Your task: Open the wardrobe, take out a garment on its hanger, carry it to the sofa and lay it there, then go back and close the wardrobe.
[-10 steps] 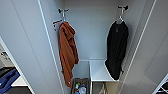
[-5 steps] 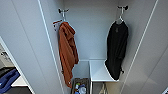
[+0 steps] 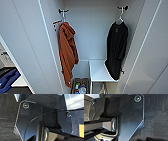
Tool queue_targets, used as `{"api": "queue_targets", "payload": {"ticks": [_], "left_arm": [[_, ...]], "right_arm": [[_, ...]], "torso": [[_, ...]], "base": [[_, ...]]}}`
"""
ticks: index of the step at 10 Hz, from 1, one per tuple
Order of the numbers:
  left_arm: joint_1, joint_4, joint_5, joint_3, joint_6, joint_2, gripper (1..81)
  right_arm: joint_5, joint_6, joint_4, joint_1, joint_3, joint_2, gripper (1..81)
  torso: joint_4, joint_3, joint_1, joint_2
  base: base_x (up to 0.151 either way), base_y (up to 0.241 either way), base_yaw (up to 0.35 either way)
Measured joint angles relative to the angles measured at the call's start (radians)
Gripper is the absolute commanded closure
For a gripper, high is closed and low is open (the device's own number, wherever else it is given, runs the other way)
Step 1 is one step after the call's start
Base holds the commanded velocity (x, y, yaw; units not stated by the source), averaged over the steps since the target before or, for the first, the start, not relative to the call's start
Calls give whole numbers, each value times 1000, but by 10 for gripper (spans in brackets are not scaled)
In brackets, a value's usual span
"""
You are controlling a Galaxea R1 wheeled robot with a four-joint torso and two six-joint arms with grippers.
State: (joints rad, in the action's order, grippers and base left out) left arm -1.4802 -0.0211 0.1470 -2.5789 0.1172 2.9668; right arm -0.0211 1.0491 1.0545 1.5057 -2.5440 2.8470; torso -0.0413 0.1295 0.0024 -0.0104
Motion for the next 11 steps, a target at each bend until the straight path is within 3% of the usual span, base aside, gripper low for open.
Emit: {"api": "queue_targets", "payload": {"ticks": [3,4,5,7,10,11], "left_arm": [[-13,0,-1,-1,0,5,10],[-15,0,-1,-2,0,2,10],[-14,1,0,-3,0,-1,10],[-14,1,-1,-5,0,-6,10],[-14,0,-1,-5,0,-6,10],[-14,0,-1,-5,0,-6,10]], "right_arm": [[63,1,-14,50,-38,62,10],[84,-16,-43,65,-57,65,10],[84,-79,-99,68,-83,65,10],[68,-284,-274,51,-96,74,10],[46,-731,-701,61,-96,96,10],[31,-854,-845,63,-97,95,10]], "torso": [[0,0,0,0],[0,0,0,0],[0,0,-1,0],[0,-1,-1,0],[0,-1,-1,0],[0,-1,-1,0]], "base": [[0,0,0],[0,0,0],[0,0,0],[0,0,0],[0,0,0],[0,0,0]]}}
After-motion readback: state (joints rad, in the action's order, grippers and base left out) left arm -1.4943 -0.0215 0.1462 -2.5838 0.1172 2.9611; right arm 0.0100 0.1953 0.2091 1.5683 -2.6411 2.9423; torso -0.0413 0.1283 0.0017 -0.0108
